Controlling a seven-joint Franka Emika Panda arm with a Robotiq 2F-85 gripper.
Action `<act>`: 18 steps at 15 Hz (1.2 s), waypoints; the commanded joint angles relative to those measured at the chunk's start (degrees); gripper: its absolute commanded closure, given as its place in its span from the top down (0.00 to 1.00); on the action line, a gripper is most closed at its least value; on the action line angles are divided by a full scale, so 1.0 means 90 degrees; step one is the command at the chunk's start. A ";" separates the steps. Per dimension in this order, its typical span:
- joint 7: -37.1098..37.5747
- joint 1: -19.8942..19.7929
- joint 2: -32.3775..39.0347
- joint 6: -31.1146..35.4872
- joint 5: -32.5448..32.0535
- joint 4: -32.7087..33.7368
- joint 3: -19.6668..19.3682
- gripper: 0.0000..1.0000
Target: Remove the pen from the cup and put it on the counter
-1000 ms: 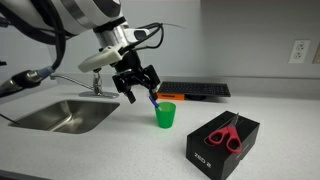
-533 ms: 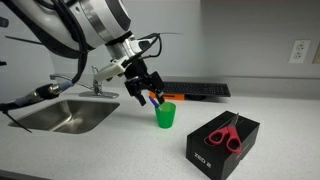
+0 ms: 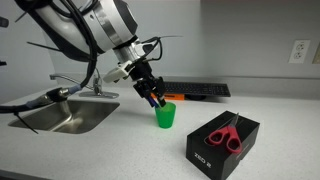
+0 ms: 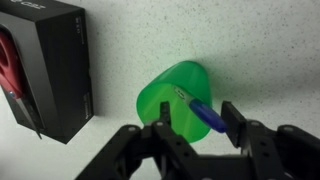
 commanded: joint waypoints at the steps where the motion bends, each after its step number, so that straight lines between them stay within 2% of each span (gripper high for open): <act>1: 0.0165 0.0174 -0.0079 -0.0204 -0.0072 0.0106 -0.0218 0.26; 4: -0.0065 0.0160 -0.0221 -0.0410 0.0109 0.0090 -0.0301 0.03; 5: -0.0107 0.0154 -0.0257 -0.0470 0.0162 0.0100 -0.0324 0.00; 6: -0.0121 0.0147 -0.0287 -0.0529 0.0192 0.0128 -0.0339 0.03; 11: -0.0263 0.0109 -0.0501 -0.0676 0.0316 0.0096 -0.0427 0.04; 18: -0.1197 0.0062 -0.2102 0.0182 0.1170 -0.0561 -0.0478 0.04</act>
